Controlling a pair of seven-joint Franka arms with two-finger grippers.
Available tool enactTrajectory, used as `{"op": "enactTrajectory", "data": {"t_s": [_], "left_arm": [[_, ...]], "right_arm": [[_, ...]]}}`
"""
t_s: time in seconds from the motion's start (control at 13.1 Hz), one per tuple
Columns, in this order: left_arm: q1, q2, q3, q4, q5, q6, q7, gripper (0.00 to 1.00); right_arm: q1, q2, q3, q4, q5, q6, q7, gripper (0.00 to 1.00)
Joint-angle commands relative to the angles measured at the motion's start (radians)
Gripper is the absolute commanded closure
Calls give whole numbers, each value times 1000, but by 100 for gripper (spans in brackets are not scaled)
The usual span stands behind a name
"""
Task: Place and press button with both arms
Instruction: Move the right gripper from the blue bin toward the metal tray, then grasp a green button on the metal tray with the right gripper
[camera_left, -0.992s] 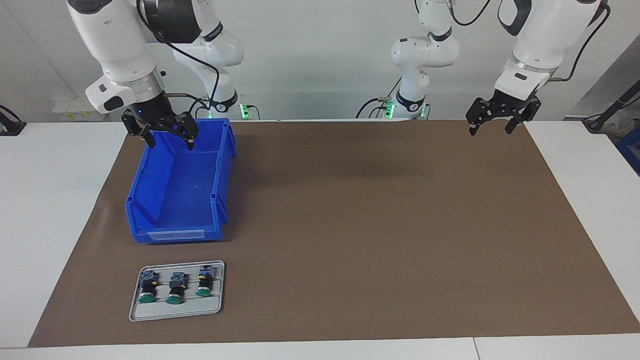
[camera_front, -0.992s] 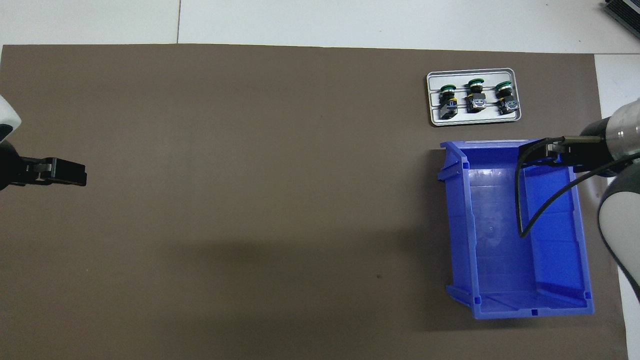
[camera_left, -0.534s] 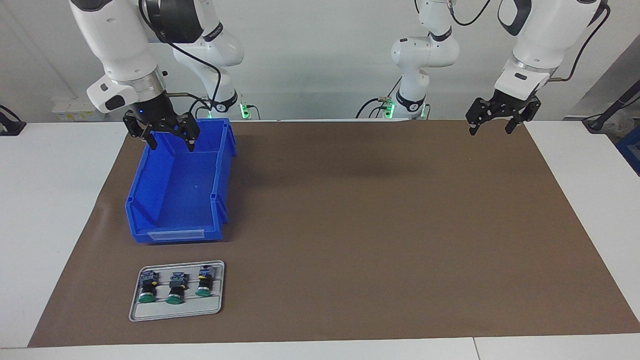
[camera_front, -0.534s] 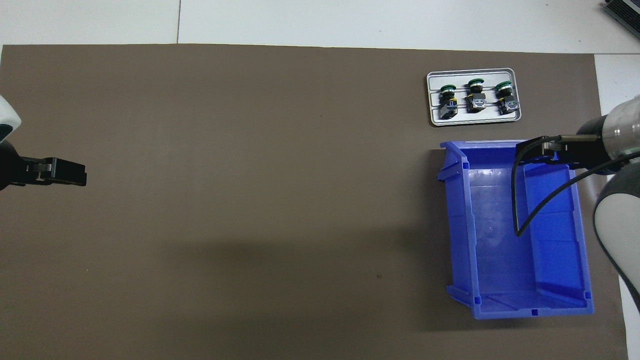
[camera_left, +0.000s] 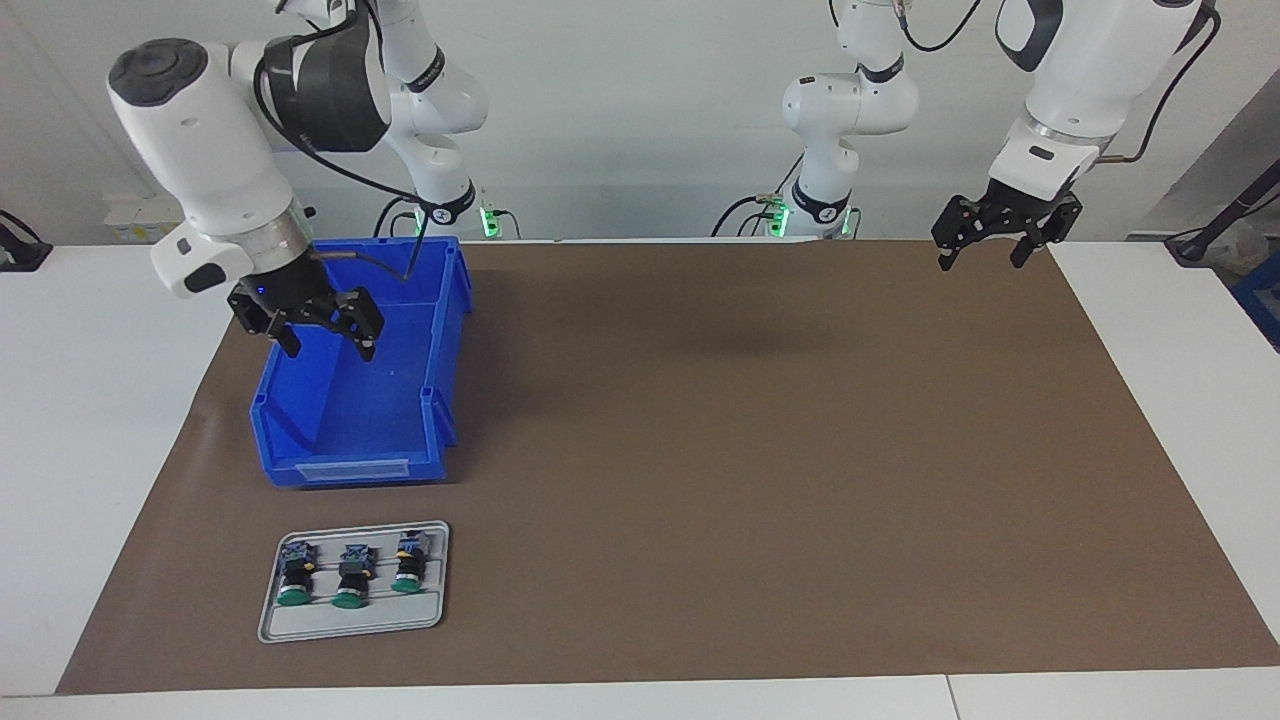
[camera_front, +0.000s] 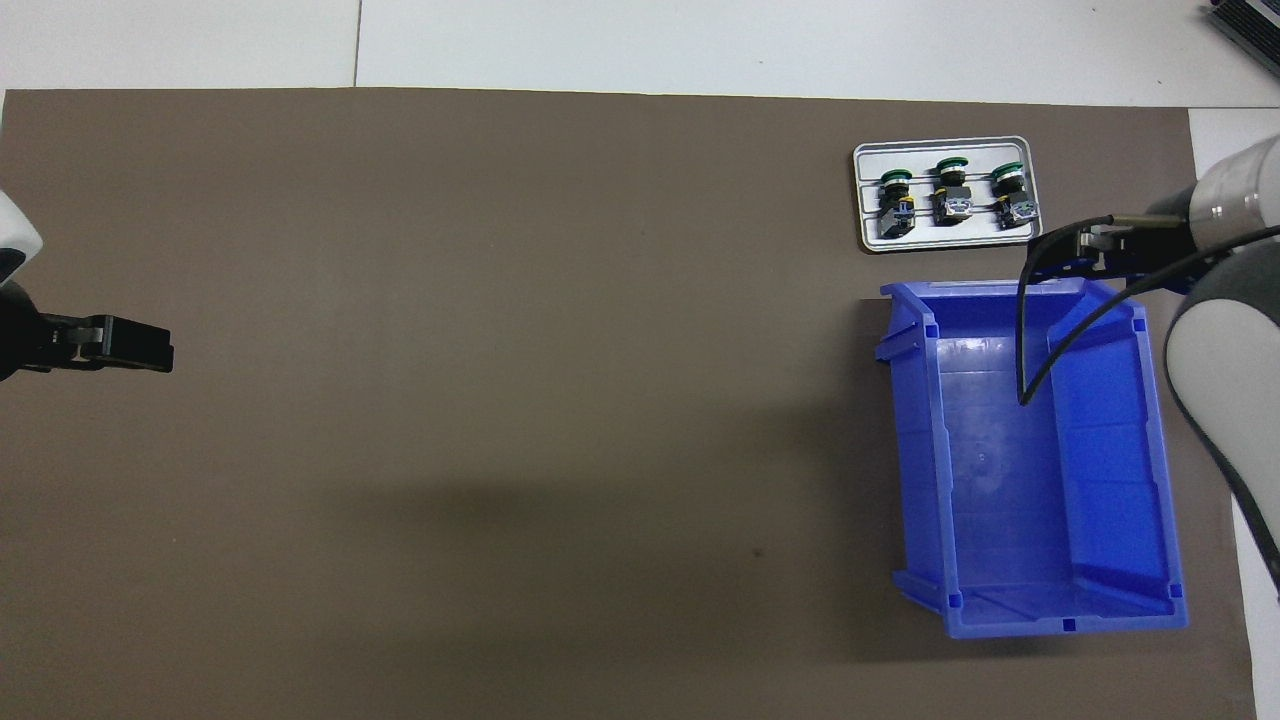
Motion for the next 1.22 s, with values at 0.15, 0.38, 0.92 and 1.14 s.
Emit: {"op": "enactTrajectory", "data": {"t_s": [0.15, 0.38, 0.92, 1.14], "left_arm": [[10, -28, -5, -28, 8, -3, 6, 0], [10, -28, -5, -28, 8, -3, 7, 0], [10, -28, -5, -28, 8, -5, 7, 0], [10, -28, -5, -28, 8, -3, 6, 0]], "right_arm": [[-19, 351, 12, 389, 20, -1, -64, 7], [-18, 445, 12, 426, 7, 102, -91, 11], [-19, 615, 2, 478, 1, 246, -149, 14], [-15, 647, -1, 477, -9, 278, -149, 19]]}}
